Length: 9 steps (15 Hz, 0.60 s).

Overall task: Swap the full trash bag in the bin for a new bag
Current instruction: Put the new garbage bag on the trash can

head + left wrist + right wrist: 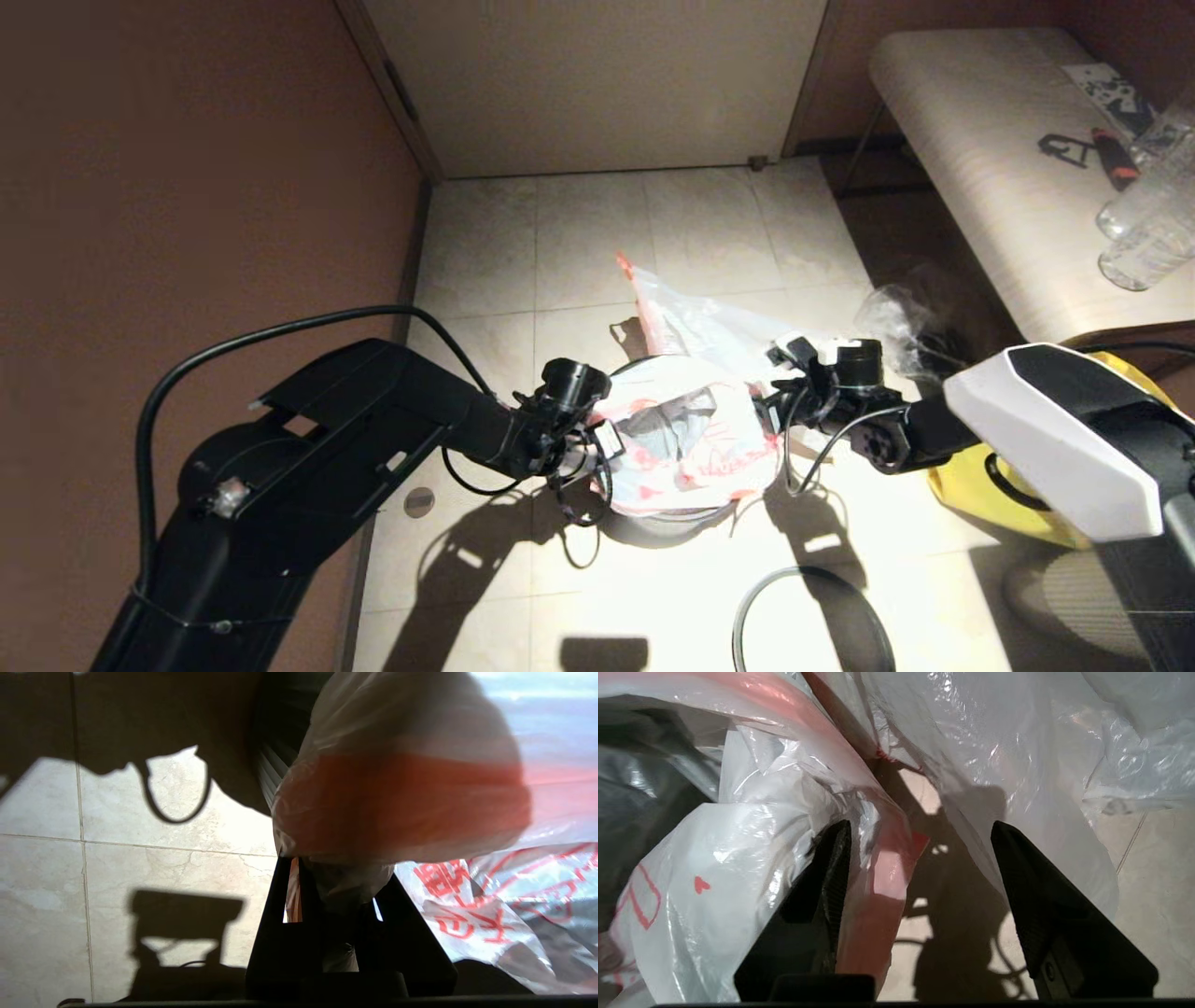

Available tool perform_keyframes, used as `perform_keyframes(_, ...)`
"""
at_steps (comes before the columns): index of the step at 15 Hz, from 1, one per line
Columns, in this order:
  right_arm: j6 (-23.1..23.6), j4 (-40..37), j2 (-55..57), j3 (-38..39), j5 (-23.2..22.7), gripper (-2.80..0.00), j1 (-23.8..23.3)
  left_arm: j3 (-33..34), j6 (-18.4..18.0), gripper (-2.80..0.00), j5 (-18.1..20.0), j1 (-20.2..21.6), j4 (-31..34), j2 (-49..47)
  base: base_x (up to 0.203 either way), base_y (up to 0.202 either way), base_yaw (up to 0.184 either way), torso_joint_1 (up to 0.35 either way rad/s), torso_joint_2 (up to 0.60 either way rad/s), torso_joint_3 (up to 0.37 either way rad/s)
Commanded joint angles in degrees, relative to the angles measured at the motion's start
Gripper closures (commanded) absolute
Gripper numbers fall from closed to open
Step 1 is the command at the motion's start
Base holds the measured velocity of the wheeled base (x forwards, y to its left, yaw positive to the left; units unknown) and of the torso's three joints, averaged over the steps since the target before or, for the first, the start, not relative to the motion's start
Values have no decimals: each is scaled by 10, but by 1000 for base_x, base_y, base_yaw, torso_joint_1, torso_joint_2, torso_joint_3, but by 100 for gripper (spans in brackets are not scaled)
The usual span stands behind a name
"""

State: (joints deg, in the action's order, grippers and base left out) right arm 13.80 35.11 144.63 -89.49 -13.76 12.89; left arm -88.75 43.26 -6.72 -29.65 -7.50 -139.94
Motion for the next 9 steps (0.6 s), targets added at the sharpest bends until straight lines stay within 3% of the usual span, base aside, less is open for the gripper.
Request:
perform_keyframes(1,-12,7,-67,60,-23,-280,-5,0,2,0,1,-1,-3,0,0,0,0,0,0,0)
perform_keyframes(4,-62,63,-104,132,-70,-280,-19,0,2,0,1,-1,-4,0,0,0,0,0,0,0)
perform_keyframes(6,-64,96,-96,147,-104,-280,-34,-1,2,0,1,-1,-3,0,0,0,0,0,0,0)
perform_keyframes(9,-63,100,-74,146,-113,-280,-45,-1,2,0,-1,-1,-4,-1,0,0,0,0,0,0)
